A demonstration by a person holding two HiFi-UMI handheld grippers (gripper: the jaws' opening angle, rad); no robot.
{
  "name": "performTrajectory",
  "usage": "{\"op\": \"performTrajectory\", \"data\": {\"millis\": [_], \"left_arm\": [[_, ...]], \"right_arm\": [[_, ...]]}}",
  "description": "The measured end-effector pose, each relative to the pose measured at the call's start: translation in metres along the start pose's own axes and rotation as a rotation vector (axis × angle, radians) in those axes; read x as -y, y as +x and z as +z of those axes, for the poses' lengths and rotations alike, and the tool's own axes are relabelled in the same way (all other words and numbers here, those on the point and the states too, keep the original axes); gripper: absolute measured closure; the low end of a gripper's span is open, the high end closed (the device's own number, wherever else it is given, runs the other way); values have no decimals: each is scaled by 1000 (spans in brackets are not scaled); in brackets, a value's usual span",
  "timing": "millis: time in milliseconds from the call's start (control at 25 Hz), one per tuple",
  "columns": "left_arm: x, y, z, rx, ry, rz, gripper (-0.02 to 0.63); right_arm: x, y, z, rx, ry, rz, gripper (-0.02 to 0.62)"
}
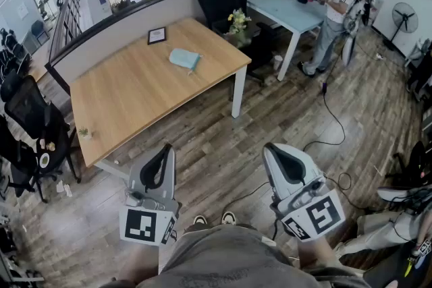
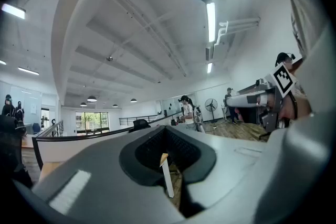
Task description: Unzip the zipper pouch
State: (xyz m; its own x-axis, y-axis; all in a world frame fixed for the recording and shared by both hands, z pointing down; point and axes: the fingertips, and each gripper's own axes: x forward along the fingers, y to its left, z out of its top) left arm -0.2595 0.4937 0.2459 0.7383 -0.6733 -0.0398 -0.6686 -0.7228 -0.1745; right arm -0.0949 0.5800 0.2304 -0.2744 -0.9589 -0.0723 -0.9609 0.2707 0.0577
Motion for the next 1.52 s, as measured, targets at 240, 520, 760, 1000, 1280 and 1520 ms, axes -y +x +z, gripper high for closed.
{"op": "performTrajectory", "data": {"millis": [240, 520, 760, 1000, 1280, 1520], "left_arm": [[10, 8, -7, -19, 0, -6, 607], [25, 20, -10, -38, 3, -5, 607], [21, 25, -7, -16, -16, 26, 587], [5, 42, -14, 0, -21, 47, 408], [-18, 84, -30, -17, -19, 30, 410], [-58, 130, -51, -47, -33, 34, 410]], "right_arm": [[10, 1, -11, -24, -22, 5, 584], [26, -6, -21, -34, -8, 20, 584], [48, -7, -22, -1, 14, -50, 581], [68, 7, -34, -18, -7, -93, 394], [84, 54, -62, -109, -16, -60, 394], [108, 109, -78, -139, -8, -55, 394]]}}
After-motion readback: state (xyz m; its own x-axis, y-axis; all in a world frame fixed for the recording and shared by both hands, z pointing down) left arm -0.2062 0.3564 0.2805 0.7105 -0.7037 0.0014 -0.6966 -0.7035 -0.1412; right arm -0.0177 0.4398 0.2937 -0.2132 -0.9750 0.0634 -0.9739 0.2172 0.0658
